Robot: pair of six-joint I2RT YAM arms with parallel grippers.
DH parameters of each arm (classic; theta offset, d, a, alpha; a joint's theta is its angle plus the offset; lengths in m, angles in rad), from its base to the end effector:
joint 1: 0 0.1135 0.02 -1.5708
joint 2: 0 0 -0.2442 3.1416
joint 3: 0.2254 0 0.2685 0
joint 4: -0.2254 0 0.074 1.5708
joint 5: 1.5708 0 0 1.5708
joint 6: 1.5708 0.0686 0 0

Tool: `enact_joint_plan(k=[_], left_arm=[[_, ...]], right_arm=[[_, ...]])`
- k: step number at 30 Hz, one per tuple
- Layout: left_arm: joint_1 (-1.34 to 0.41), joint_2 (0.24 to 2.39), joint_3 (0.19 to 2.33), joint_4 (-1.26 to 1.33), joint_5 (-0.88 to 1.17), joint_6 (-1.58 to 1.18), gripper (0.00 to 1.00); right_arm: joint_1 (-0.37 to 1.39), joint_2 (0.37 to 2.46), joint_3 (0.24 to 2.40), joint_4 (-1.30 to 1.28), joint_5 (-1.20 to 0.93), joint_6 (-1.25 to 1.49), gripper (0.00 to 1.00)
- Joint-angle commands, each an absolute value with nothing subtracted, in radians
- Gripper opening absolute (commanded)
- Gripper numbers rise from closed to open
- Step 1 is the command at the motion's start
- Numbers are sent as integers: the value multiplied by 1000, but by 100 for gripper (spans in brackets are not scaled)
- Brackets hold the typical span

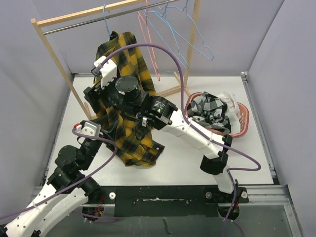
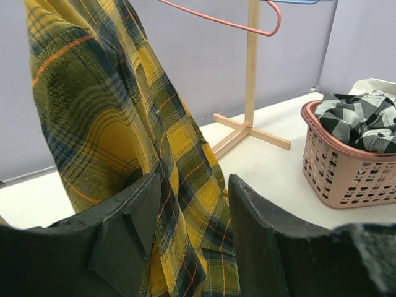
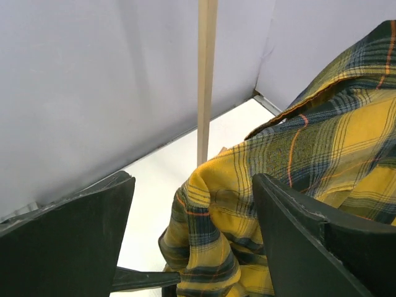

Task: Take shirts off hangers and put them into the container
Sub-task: Pick up the hanger from the clothesline.

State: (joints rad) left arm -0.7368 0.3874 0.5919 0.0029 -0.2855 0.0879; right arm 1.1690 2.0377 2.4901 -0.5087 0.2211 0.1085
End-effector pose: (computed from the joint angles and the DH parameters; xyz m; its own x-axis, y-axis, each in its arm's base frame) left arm 0.1424 -0.1031 0.3465 0.1906 -0.0592 -0.9799 0.4255 0.9045 0.0281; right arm 0.2015 0.4357 0.4920 -0.1098 0.0117 -0.9939 -0.8052 0.5853 0.0958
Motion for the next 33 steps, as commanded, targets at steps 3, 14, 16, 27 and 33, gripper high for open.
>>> enact_joint_plan(k=[3, 14, 16, 27, 33], left_arm=[[-730, 367, 628, 45, -285, 77, 46], [-731, 367, 627, 46, -281, 74, 46], [-730, 367, 627, 48, -280, 72, 46], [-730, 376, 628, 48, -279, 66, 46], [-729, 386, 630, 44, -278, 63, 46]], right_arm=[[1201, 2013, 2473, -373, 418, 75, 76], [1184, 2088, 2515, -416, 598, 30, 72], [1171, 2056, 2468, -400, 593, 43, 70], [1065, 1780, 2109, -399, 565, 116, 62], [986, 1616, 1946, -357, 516, 141, 57]])
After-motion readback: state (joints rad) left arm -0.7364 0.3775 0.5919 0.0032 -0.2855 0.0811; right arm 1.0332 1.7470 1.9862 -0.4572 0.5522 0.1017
